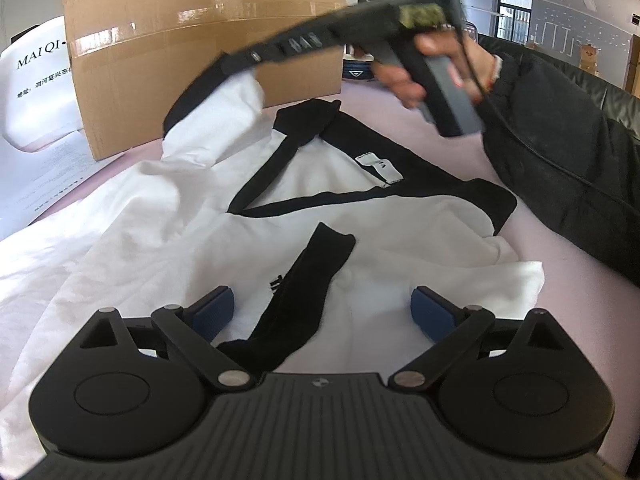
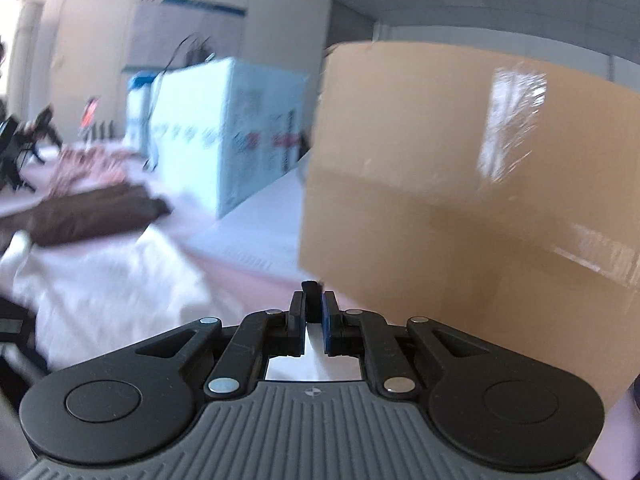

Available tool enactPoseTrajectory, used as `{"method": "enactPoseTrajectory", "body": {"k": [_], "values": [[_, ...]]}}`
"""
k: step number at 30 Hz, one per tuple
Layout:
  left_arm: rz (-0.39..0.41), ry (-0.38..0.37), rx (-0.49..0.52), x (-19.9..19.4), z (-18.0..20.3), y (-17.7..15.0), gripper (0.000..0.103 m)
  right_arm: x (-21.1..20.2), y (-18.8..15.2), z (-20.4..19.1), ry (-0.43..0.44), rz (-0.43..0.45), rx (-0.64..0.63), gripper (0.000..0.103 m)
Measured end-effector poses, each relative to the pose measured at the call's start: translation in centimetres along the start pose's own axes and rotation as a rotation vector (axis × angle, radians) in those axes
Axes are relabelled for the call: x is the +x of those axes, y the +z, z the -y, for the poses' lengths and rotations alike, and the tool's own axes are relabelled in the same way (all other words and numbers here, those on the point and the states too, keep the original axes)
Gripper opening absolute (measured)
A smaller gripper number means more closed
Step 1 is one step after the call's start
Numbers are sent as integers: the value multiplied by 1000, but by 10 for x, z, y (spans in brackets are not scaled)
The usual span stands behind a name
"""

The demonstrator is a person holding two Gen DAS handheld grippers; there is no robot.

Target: Fold clothes

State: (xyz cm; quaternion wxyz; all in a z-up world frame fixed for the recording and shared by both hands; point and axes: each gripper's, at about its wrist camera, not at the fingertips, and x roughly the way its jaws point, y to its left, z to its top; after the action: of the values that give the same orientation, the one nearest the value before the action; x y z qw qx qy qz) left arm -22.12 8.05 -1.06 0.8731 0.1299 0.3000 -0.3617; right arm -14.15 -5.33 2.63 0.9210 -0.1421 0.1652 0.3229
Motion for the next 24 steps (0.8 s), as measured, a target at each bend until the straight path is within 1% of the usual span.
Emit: {"method": "enactPoseTrajectory", "body": {"k": [3, 7, 9, 10, 11, 12, 13, 14, 15, 17, 18, 20, 21, 22, 23, 24], "values": [[-1, 13, -9, -2, -1, -1, 95, -5, -18, 1, 23, -43, -4, 7], [0, 33, -40, -4, -7, 0, 95, -20, -36, 7, 72, -69, 30, 8], [6, 35, -56, -5, -10, 0, 95, -16, -41, 4, 99, -91, 33, 14], [10, 35, -61, -6, -11, 0, 95, -11, -48, 1, 137, -134, 20, 29], [15, 35, -66, -6, -12, 0, 95, -9, -54, -2, 155, -170, 3, 45], [17, 36, -69, -7, -13, 0, 95, -9, -57, -3, 159, -187, -11, 50], [20, 39, -73, -7, -13, 0, 95, -10, -58, -2, 159, -185, -13, 54], [28, 45, -78, -8, -15, 0, 95, -13, -57, 0, 165, -170, -1, 60], [36, 47, -82, -9, -16, 0, 95, -16, -56, 2, 174, -151, 13, 62], [99, 40, -113, -21, -22, 1, 95, -23, -53, 8, 191, -114, 41, 71], [145, 25, -136, -29, -27, 2, 95, -27, -51, 11, 195, -82, 63, 71], [209, 13, -186, -40, -35, 10, 95, -37, -47, 18, 201, -13, 110, 72], [225, 15, -204, -43, -38, 13, 95, -39, -43, 21, 171, 25, 137, 72], [244, 30, -241, -46, -43, 22, 95, -38, -38, 20, 113, 48, 150, 72], [253, 63, -280, -46, -48, 34, 95, -37, -34, 19, 49, 68, 159, 69], [236, 122, -314, -41, -50, 48, 95, -36, -32, 18, 32, 73, 157, 67]]}}
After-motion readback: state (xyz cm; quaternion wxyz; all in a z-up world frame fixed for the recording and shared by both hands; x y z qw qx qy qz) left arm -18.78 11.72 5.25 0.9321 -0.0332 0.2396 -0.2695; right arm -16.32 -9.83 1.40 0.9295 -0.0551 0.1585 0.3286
